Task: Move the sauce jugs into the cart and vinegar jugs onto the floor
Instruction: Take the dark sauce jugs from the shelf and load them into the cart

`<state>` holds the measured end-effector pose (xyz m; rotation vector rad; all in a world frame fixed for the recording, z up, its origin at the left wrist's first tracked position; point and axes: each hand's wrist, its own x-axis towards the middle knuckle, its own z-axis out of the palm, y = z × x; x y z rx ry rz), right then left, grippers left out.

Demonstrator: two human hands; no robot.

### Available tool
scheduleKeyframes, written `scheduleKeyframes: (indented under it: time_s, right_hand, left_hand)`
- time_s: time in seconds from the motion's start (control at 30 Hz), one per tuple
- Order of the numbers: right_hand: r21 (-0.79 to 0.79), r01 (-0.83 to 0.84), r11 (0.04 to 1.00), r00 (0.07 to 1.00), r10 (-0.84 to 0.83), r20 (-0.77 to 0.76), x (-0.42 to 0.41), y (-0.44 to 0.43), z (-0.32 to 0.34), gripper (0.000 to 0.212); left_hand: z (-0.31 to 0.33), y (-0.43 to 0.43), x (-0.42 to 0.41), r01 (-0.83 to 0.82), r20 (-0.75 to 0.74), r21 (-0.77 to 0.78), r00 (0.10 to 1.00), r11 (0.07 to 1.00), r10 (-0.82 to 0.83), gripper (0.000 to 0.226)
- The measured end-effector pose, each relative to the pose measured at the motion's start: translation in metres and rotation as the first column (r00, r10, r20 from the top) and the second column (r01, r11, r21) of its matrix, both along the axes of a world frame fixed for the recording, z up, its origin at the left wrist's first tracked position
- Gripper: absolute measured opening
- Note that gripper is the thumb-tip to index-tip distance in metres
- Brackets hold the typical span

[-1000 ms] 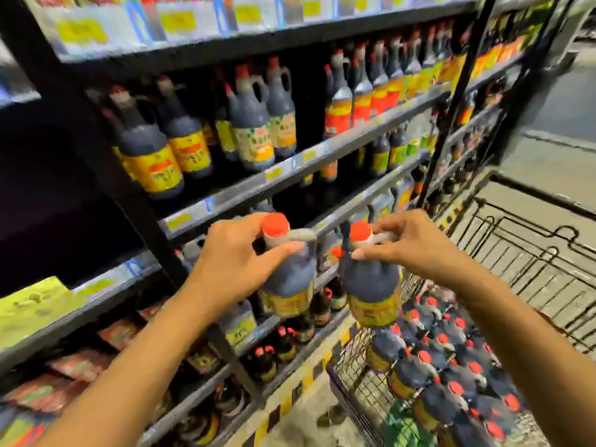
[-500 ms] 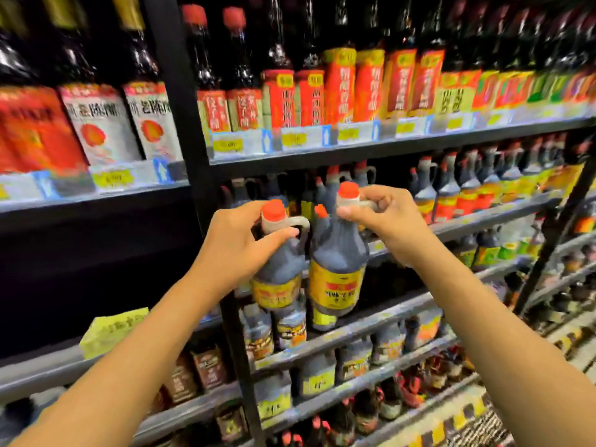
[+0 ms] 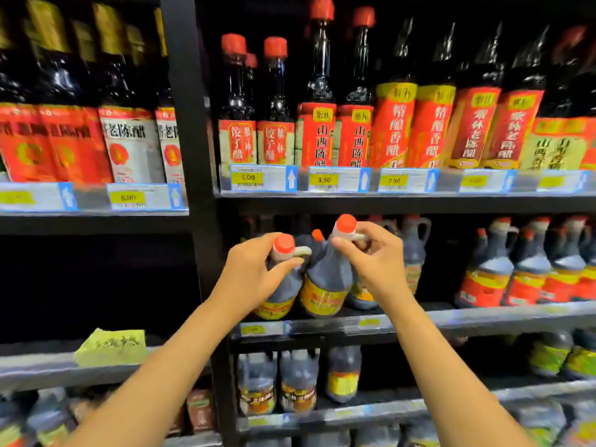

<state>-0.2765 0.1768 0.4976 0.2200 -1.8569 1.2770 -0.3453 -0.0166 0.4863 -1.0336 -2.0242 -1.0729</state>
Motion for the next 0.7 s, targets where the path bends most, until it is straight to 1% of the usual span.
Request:
scheduleKeyframes:
  time_s: [0.1,0.13,0.2,0.23,0.27,0.3,0.33,0.37,0.43,0.5,0.6,0.63,0.7]
  right_hand:
    - [-0.019,-0.034,0.999,0.997,0.035,0.073,-0.024,0.010,-0.012,0.009]
    - [-0.023,-0.036,0.999,0.993,0.038,0.109,-0.032,0.012,-0.017,0.013]
    - [-0.044,-0.029,0.999,0.984,0.036,0.173,-0.047,0.017,-0.024,0.031]
    - [-0.055,-0.031,0.998,0.980,0.042,0.197,-0.052,0.019,-0.024,0.039]
    - [-0.054,-0.043,0.998,0.973,0.055,0.226,-0.057,0.020,-0.022,0.040]
    - [-0.052,-0.067,0.996,0.964,0.078,0.253,-0.061,0.021,-0.020,0.033]
    - [-0.053,-0.080,0.995,0.955,0.092,0.282,-0.066,0.021,-0.018,0.022]
    - [-0.062,-0.084,0.995,0.949,0.099,0.300,-0.072,0.020,-0.016,0.014]
    - [-0.106,-0.058,0.993,0.941,0.090,0.325,-0.084,0.018,-0.017,0.009]
    - [-0.167,-0.034,0.985,0.937,0.089,0.338,-0.092,0.015,-0.020,0.010]
    - [-0.193,-0.028,0.981,0.930,0.096,0.354,-0.088,0.012,-0.025,0.020]
    - [-0.177,-0.031,0.984,0.937,0.091,0.338,-0.084,0.009,-0.028,0.027]
    - [-0.104,0.000,0.995,0.951,0.032,0.308,-0.074,0.004,-0.042,0.048]
  left_hand:
    - [-0.006,0.009,-0.009,-0.035,0.057,0.009,0.998,0.999,0.035,0.039]
    - [-0.005,0.012,-0.011,-0.041,0.086,0.016,0.996,0.999,0.039,0.036]
    - [-0.004,0.017,-0.022,-0.065,0.177,0.049,0.983,0.997,0.056,0.032]
    - [-0.004,0.020,-0.029,-0.095,0.239,0.050,0.968,0.994,0.080,0.034]
    - [-0.004,0.022,-0.037,-0.126,0.284,0.052,0.953,0.991,0.107,0.042]
    - [-0.004,0.024,-0.044,-0.160,0.320,0.046,0.937,0.986,0.137,0.051]
    - [-0.003,0.026,-0.049,-0.186,0.359,0.055,0.921,0.981,0.154,0.053]
    - [-0.002,0.028,-0.052,-0.205,0.402,0.078,0.902,0.976,0.158,0.048]
    - [-0.003,0.033,-0.059,-0.246,0.470,0.119,0.868,0.962,0.164,0.033]
    - [-0.006,0.038,-0.065,-0.267,0.541,0.153,0.829,0.951,0.146,0.035]
    - [-0.012,0.043,-0.069,-0.286,0.625,0.191,0.773,0.939,0.108,0.040]
    - [-0.016,0.043,-0.067,-0.294,0.618,0.194,0.777,0.936,0.116,0.043]
    - [-0.028,0.044,-0.052,-0.299,0.550,0.226,0.825,0.927,0.132,0.065]
